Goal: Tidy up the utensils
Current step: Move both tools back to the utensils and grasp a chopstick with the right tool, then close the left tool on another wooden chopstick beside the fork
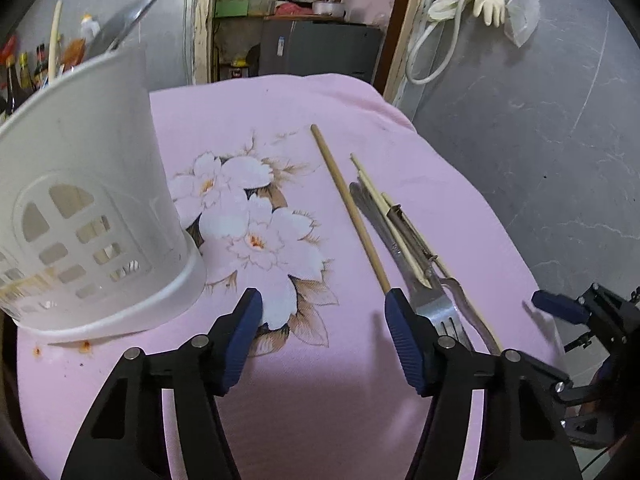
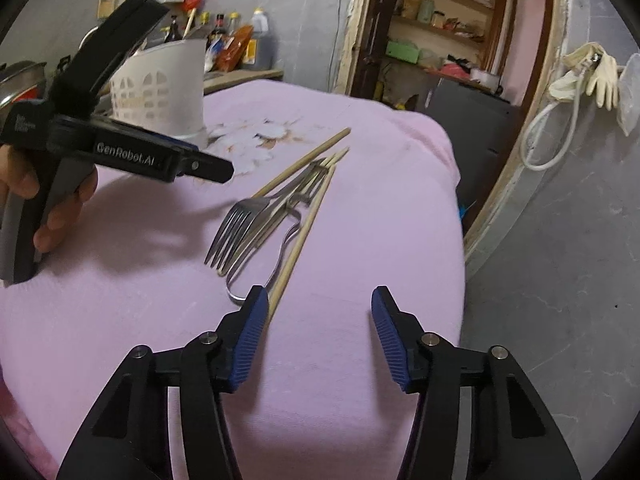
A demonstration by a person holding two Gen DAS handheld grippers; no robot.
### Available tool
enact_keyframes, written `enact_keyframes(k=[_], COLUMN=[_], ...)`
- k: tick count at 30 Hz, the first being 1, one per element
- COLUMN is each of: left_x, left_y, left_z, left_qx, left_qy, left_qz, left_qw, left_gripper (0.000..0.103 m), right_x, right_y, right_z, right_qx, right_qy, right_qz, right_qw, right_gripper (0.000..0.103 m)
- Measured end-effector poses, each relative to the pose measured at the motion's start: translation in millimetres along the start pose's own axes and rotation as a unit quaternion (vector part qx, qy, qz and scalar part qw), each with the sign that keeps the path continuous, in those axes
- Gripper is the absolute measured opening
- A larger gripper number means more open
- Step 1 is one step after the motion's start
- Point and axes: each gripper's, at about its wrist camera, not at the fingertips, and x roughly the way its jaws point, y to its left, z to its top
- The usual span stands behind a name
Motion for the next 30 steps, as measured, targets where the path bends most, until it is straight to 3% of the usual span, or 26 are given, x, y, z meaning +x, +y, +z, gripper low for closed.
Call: enact_keyframes(k=[5, 11, 18, 22, 24, 26, 30], left_x=[0.6, 5.3, 22.8, 32.7, 39.1, 45.9, 54.1], left_y=[0.4, -3.2, -4.2, -6.9, -7.8, -6.4, -1.2], left_z=[-0.3, 3.5, 22.0, 36.7, 42.1, 46.8, 54.1], left_qx=[-0.002, 0.002, -0.016, -0.012, -0.009, -0.013, -0.023], left_qy=[0.002, 0.009, 0.023, 0.022, 0.026, 0.033, 0.037], left_qz=[-0.001, -0.004, -0.023, -0.015, -0.01, -0.009, -0.01], left_qw=[1.0, 0.9999, 0.9994, 0.9996, 0.9996, 0.9993, 0.999], left_gripper=[0.056, 0.049, 0.04, 0.038, 0.032, 0.027, 0.026], right_x=[12.4, 28.6, 56.4, 71.6, 76.8, 81.3, 87.0], right_y=[-1.7, -16.4, -39.9, -50.8, -56.3, -61.1, -78.2], right_z=[4.3, 19.4, 47.8, 64.2, 71.9, 76.0, 75.5], right_qx=[-0.003, 0.008, 0.025, 0.032, 0.034, 0.041, 0.07], right_qy=[0.022, 0.022, 0.03, 0.034, 0.032, 0.034, 0.039], right_qz=[0.002, -0.012, 0.001, 0.014, 0.015, 0.013, 0.025], right_qw=[1.0, 1.0, 0.999, 0.999, 0.999, 0.998, 0.996], right_gripper=[0.049, 0.035, 0.028, 0.026, 0.02, 0.008, 0.005])
